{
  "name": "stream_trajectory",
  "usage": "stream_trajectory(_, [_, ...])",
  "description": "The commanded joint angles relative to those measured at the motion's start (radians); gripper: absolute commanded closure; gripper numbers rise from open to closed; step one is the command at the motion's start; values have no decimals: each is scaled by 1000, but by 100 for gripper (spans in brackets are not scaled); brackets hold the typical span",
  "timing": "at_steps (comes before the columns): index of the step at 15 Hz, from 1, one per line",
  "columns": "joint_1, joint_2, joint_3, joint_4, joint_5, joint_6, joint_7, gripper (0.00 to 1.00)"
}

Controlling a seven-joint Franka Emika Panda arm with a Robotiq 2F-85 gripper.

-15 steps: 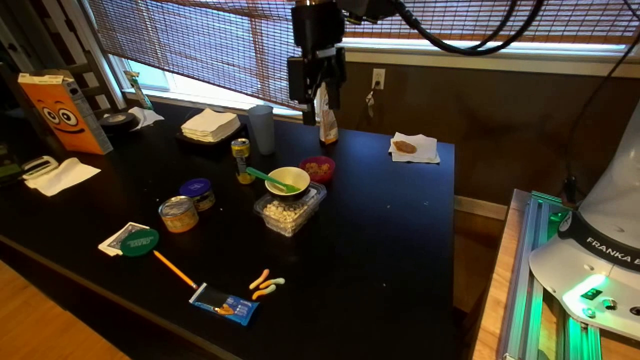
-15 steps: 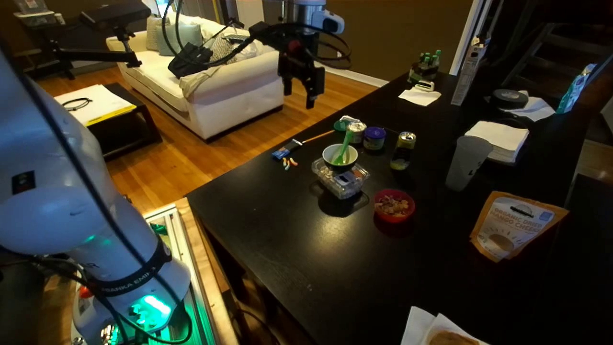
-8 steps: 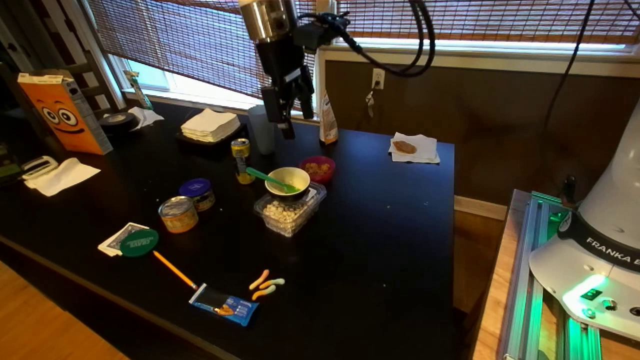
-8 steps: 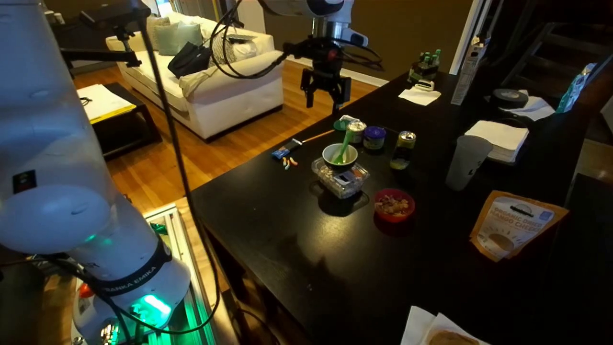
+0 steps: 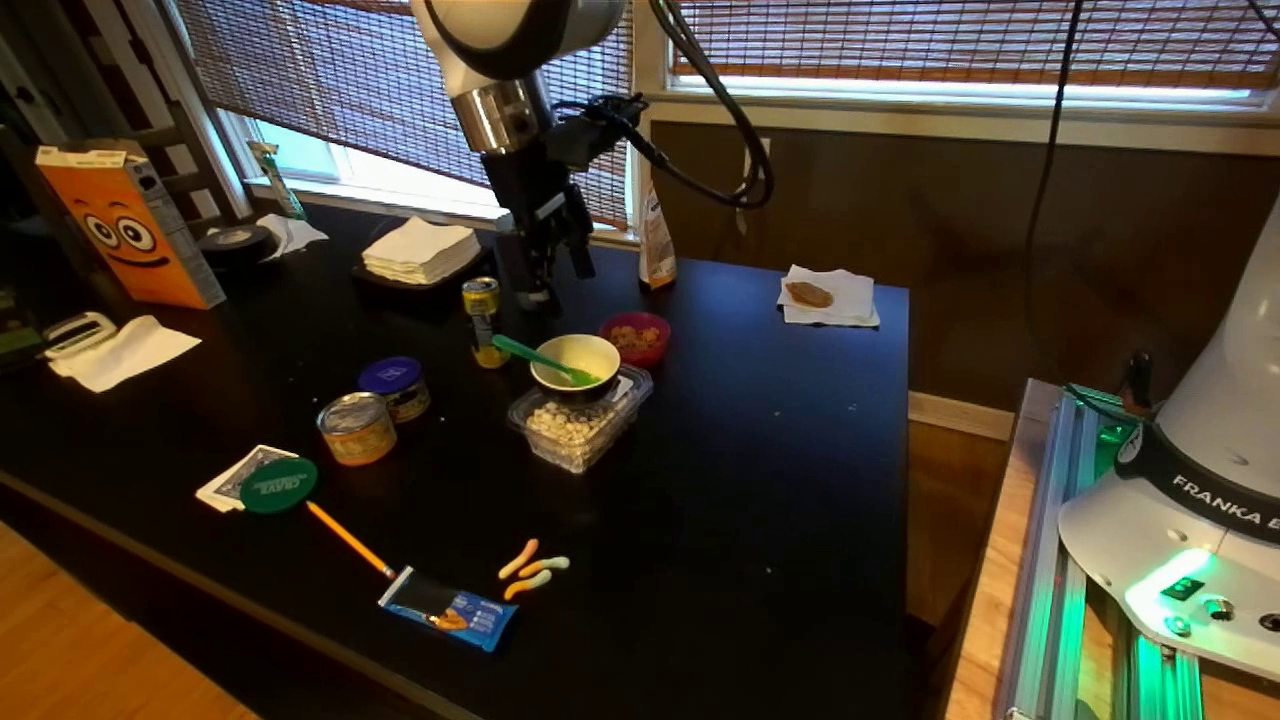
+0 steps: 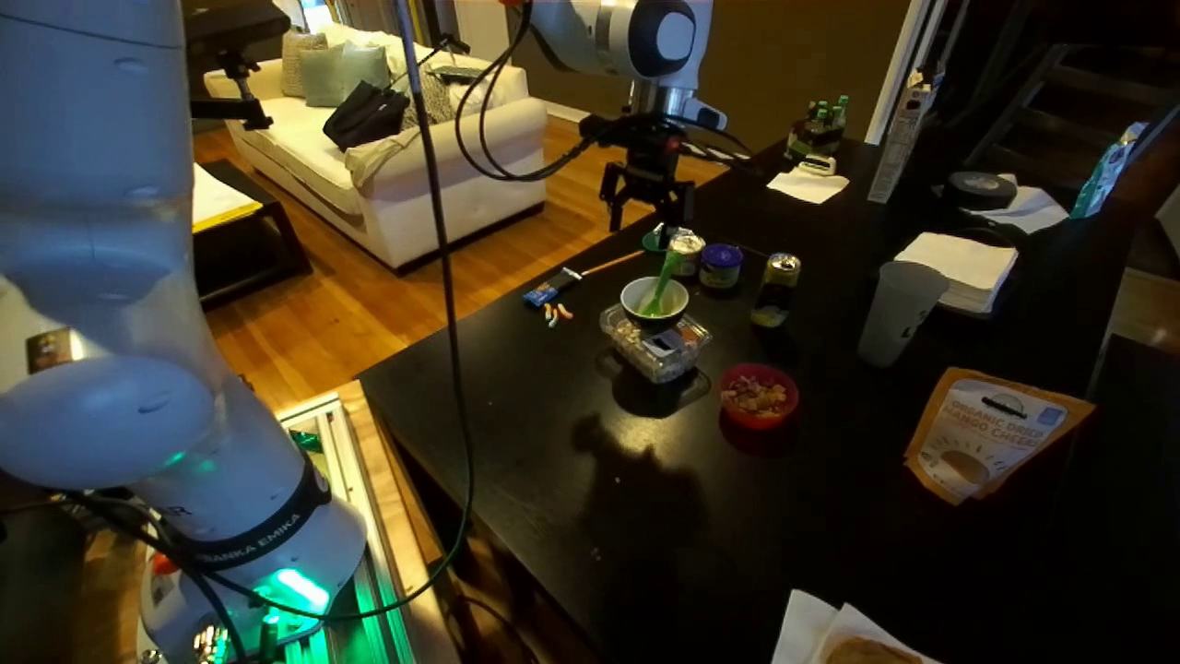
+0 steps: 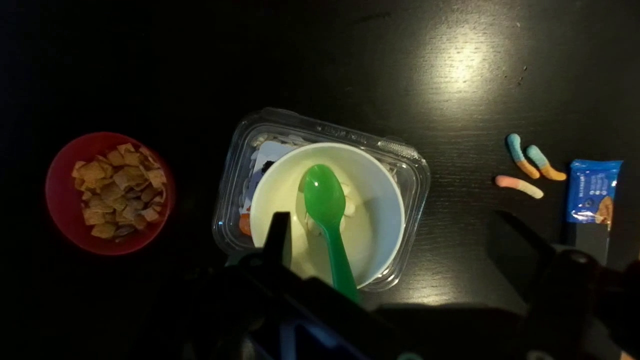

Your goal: Use the spoon to move some items form the orange bowl to the white bowl

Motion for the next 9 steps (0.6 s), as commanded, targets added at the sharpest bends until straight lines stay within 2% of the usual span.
stream_trajectory(1, [20,68,-20,70,-42,5,-23,0])
stream_trajectory(4, [8,96,-14,79,-40,60,-83,0])
stream_trajectory(5, [12,66,-17,46,-19,41,-41,0])
stream_trajectory(9, [12,74,-19,48,-19,46,-44,0])
